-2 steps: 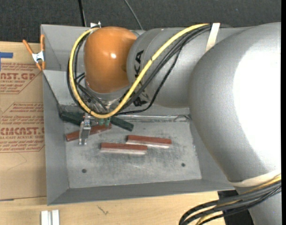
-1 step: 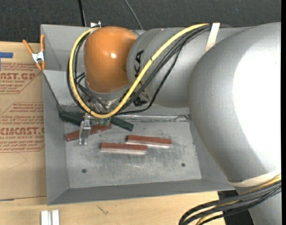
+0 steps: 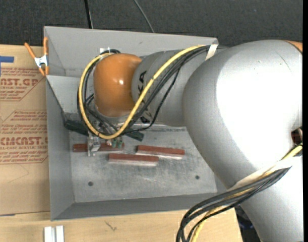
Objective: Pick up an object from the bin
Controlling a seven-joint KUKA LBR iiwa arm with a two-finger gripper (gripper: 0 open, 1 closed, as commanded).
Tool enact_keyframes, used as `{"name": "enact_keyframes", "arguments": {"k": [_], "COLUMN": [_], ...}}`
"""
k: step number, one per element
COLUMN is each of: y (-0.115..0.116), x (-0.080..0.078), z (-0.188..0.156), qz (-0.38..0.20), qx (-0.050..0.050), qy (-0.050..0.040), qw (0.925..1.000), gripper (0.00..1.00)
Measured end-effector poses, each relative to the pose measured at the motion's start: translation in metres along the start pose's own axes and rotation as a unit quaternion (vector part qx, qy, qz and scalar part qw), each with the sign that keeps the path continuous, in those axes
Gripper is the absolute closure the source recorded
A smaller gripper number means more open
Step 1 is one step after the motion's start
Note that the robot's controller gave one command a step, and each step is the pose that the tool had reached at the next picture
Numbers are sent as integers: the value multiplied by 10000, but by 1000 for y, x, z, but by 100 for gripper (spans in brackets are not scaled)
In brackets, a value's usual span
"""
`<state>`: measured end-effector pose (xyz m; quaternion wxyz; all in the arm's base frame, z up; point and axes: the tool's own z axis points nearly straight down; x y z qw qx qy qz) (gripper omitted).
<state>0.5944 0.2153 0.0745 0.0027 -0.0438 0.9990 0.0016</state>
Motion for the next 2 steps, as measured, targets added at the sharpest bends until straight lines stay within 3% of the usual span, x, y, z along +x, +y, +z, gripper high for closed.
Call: {"name": "enact_keyframes", "arguments": {"k": [1, 2], "y": [0, -37], "x": [0, 24], "z": [0, -154], "qz": [0, -141], "qx": [-1, 9], "qy": [0, 0], "qw": [10000, 9999], "gripper": [100, 100]}}
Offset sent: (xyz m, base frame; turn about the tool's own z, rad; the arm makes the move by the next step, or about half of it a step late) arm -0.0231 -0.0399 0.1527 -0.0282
